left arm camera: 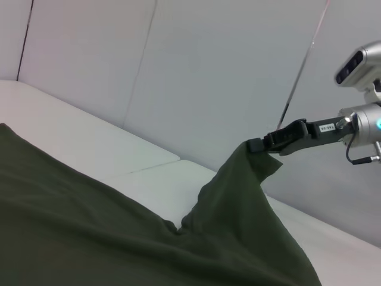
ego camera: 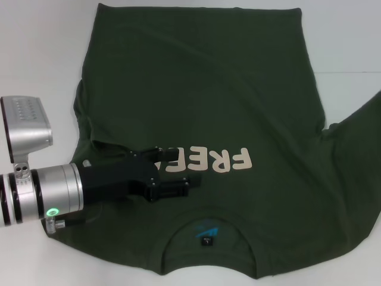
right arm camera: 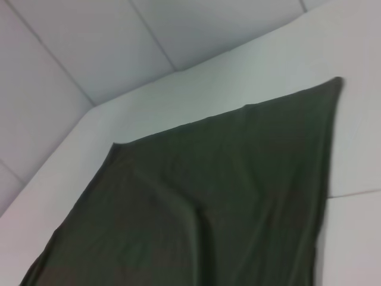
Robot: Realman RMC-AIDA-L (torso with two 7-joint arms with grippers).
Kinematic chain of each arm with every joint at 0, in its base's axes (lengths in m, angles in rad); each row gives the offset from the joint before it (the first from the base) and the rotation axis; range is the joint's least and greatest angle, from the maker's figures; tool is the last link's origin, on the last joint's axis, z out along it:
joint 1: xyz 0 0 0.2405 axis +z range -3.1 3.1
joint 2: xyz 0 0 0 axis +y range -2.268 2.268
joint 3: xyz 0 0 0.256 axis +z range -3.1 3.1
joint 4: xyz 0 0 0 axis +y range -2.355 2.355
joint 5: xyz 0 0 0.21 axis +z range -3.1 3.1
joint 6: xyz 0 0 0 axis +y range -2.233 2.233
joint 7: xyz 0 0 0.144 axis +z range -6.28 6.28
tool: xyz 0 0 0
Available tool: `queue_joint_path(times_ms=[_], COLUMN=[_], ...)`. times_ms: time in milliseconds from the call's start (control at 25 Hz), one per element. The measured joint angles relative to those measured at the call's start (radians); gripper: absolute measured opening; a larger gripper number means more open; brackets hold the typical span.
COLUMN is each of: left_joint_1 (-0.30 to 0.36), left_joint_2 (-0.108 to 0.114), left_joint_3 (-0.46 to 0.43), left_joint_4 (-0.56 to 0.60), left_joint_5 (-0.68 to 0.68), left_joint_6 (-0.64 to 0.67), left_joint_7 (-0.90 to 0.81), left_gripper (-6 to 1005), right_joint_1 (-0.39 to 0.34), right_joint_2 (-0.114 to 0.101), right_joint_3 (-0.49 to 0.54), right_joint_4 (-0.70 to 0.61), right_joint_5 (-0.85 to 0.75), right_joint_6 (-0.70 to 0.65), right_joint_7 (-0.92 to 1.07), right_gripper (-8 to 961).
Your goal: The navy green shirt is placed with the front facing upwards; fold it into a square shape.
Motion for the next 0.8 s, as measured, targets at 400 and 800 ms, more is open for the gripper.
queue_joint_path(times_ms=[400,800], left_joint_1=[0.000,-0.004], left_joint_2=[-0.001,0.003], left_joint_3=[0.001,-0.008], left_joint_4=[0.000,-0.002], left_joint_5=[-0.004,-0.004], left_joint_6=[-0.002,-0.006], left_joint_7=[0.000,0.000], left_gripper=[862,861], right_joint_1=[0.042,0.121], right_joint_2=[0.011,0.118], right_joint_3=[-0.089,-0.265], right_joint_4=[0.006,-0.003], right_joint_5=[0.000,0.000], right_joint_6=[0.006,-0.002], right_joint_7=[0.008,0.011], right_gripper=[101,125])
